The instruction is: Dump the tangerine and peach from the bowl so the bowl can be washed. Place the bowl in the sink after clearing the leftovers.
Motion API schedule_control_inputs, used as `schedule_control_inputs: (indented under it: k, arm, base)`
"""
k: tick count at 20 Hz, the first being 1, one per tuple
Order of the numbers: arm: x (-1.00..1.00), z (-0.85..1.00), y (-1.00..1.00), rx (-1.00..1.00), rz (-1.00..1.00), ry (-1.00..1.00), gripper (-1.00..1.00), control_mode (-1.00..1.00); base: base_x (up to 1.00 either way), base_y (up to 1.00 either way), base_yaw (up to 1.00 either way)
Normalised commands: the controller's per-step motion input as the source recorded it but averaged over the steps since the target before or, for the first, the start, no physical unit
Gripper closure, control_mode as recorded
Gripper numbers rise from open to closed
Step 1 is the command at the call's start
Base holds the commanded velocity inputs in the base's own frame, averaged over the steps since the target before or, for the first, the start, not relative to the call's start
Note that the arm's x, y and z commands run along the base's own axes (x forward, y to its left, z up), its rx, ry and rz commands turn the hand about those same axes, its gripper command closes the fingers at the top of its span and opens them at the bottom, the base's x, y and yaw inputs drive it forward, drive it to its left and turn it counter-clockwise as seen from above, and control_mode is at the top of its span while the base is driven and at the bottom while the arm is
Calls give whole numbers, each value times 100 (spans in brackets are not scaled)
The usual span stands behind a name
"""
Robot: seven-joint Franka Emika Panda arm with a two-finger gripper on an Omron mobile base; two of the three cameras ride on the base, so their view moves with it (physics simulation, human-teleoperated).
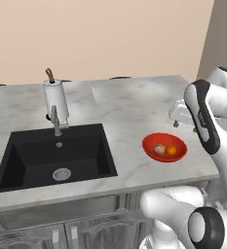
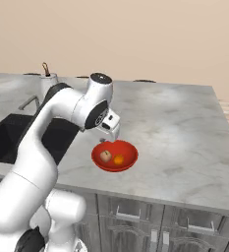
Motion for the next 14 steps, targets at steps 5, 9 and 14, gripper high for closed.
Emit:
schedule_control_inputs:
  k: [5, 9, 14]
  arm:
    - [-6, -39, -76, 17, -16, 14, -100, -100]
    - [0, -23, -24, 9, -12, 18, -100, -100]
    - [2, -67, -35, 9, -17, 27, -100, -100]
  base:
    - [0, 0, 0]
    - [0, 0, 0]
    - [0, 0, 0]
